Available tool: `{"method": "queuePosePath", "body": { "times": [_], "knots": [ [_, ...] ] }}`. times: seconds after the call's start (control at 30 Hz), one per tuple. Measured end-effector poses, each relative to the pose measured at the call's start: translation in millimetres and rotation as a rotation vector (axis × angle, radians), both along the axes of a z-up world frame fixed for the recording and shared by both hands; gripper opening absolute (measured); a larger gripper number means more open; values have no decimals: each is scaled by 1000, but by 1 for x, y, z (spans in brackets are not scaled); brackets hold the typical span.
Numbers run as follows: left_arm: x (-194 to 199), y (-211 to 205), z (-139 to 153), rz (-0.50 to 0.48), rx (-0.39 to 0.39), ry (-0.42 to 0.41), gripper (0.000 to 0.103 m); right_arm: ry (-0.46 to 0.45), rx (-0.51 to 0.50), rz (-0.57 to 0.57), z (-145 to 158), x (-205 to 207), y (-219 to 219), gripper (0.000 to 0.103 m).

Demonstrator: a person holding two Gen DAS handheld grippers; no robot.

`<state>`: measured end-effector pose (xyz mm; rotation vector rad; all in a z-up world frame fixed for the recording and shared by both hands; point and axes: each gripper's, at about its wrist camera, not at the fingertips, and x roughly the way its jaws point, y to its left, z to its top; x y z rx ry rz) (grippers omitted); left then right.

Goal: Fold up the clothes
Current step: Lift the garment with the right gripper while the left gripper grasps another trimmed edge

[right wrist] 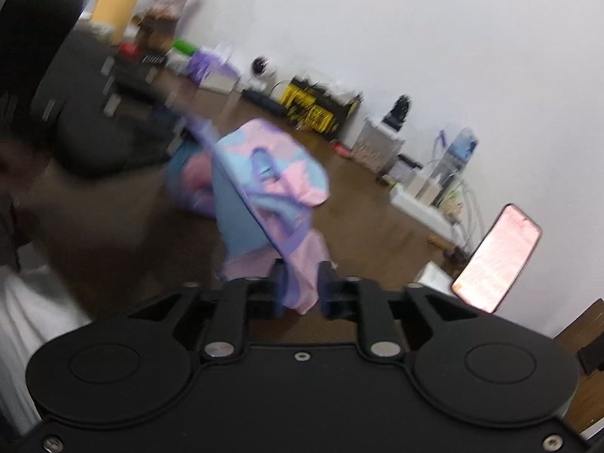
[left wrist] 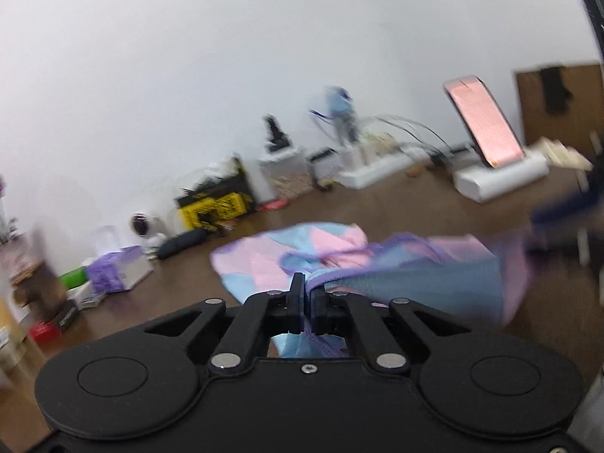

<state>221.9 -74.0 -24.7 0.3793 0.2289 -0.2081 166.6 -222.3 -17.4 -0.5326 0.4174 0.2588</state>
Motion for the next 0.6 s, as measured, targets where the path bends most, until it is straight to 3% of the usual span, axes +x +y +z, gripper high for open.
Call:
{"method": "queuePosePath", "body": {
  "times": [0.07,0.17,0.2,0.23,0.3,0.37,0.4,0.43,0.53,0.6],
  "knots": [
    [0,4,6,40,-11,-10,3,20,0,42,-6,-4,12,30],
    [1,10,11,62,-15,21,3,20,-5,95,-11,-7,30,46],
    [1,11,12,62,-11,28,3,15,-3,102,-12,-6,34,59],
    [1,12,13,61,-11,29,3,10,1,108,-12,-5,38,63],
    [0,14,15,56,-7,21,3,13,17,121,-15,1,45,62],
    [1,14,18,61,3,6,3,36,35,114,-16,11,48,47],
    [2,14,20,66,9,-4,3,47,41,109,-16,16,48,24],
    [6,16,26,65,8,-9,3,62,42,99,-13,24,45,8],
    [21,28,52,43,-42,-1,3,62,32,85,4,44,33,4],
    [31,34,76,36,-55,-18,3,-47,6,84,42,54,26,4]
  ]
}}
